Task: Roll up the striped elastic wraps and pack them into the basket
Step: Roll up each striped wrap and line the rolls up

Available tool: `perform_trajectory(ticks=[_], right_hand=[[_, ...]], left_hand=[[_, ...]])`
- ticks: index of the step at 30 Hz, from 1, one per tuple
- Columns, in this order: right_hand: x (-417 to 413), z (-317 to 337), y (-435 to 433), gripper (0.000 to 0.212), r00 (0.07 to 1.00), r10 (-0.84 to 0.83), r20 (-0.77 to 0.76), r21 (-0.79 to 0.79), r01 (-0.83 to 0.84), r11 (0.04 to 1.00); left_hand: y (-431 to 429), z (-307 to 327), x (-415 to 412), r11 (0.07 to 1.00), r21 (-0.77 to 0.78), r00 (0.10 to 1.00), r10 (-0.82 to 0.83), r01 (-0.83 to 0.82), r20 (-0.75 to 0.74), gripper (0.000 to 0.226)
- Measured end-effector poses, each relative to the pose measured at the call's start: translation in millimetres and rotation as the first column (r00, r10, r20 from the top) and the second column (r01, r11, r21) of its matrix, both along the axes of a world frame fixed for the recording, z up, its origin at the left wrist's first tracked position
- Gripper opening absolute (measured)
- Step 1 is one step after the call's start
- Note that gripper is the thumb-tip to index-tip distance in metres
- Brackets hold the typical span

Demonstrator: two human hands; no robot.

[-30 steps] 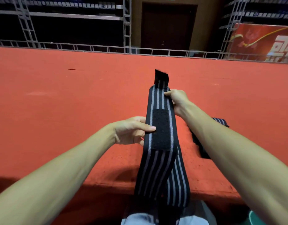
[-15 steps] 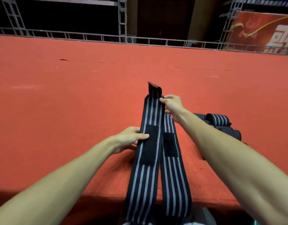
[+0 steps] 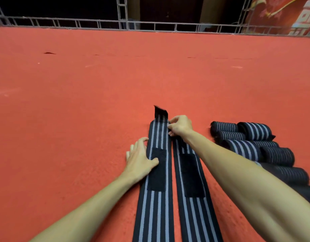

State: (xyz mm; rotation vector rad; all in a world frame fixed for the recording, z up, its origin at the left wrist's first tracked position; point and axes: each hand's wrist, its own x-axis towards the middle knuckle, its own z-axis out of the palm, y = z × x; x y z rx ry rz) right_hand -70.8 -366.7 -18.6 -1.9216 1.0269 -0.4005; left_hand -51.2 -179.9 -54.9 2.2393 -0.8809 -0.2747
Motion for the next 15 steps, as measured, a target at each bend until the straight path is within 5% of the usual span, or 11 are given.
perform_trajectory(ticks=[5, 9, 15], right_hand=[[-4, -10, -24, 0.021, 0.992, 0.034, -0.119, -0.166, -0.054, 0.985], [-26, -2, -46, 0.028, 0.973, 0.0, -0.231, -0.294, -0.07, 0.953], [-34, -10, -57, 0.022, 0.934, 0.056, -0.353, -0.223, -0.142, 0.964]], left_hand=[[-15, -3, 10, 0.993, 0.075, 0.978, -0.108, 0.096, 0.178, 0.034], [-46, 1, 5, 0.986, 0.028, 0.974, -0.166, 0.164, 0.156, 0.024], [-80, 1, -9, 0.986, 0.115, 0.98, -0.137, 0.12, 0.147, 0.032]])
